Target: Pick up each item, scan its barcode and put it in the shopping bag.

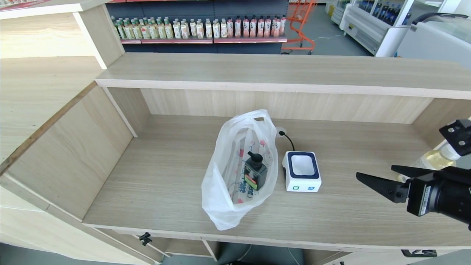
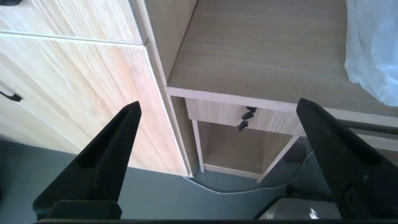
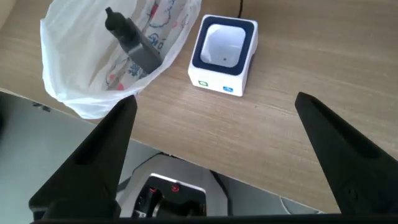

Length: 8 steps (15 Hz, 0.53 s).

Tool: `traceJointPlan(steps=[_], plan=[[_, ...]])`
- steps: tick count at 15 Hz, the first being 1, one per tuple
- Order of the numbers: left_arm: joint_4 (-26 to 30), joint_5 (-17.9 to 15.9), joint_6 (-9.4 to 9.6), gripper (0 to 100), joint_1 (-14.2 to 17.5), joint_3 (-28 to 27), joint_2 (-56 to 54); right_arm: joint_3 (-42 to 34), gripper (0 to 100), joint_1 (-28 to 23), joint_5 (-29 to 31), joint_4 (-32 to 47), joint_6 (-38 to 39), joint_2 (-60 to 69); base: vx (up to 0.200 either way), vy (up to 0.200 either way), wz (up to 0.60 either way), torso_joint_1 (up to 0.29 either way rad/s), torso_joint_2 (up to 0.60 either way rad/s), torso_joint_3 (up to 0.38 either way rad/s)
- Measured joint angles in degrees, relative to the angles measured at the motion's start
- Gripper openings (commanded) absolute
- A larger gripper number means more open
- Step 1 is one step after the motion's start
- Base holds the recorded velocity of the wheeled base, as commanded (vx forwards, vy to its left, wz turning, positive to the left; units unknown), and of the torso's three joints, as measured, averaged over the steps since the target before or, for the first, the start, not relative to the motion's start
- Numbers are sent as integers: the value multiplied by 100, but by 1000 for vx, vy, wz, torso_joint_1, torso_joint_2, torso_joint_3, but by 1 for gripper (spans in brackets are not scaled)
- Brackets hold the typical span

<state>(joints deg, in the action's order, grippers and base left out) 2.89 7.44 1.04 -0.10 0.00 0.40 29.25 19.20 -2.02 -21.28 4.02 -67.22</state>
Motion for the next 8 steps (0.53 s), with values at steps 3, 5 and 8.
traceJointPlan(steps=[3, 5, 8], plan=[[1, 2, -15, 100, 0, 0, -22, -52, 100, -5, 4, -1, 16, -4, -67, -67, 0, 0, -2, 2], [0, 0, -6, 100, 2, 0, -7, -56, 100, -51, 11, -1, 18, -11, 0, -200, 0, 0, -15, 9], [1, 2, -6, 100, 0, 0, 17, -65, 100, -212, 11, -9, 21, -45, 0, -200, 0, 7, 1, 1]])
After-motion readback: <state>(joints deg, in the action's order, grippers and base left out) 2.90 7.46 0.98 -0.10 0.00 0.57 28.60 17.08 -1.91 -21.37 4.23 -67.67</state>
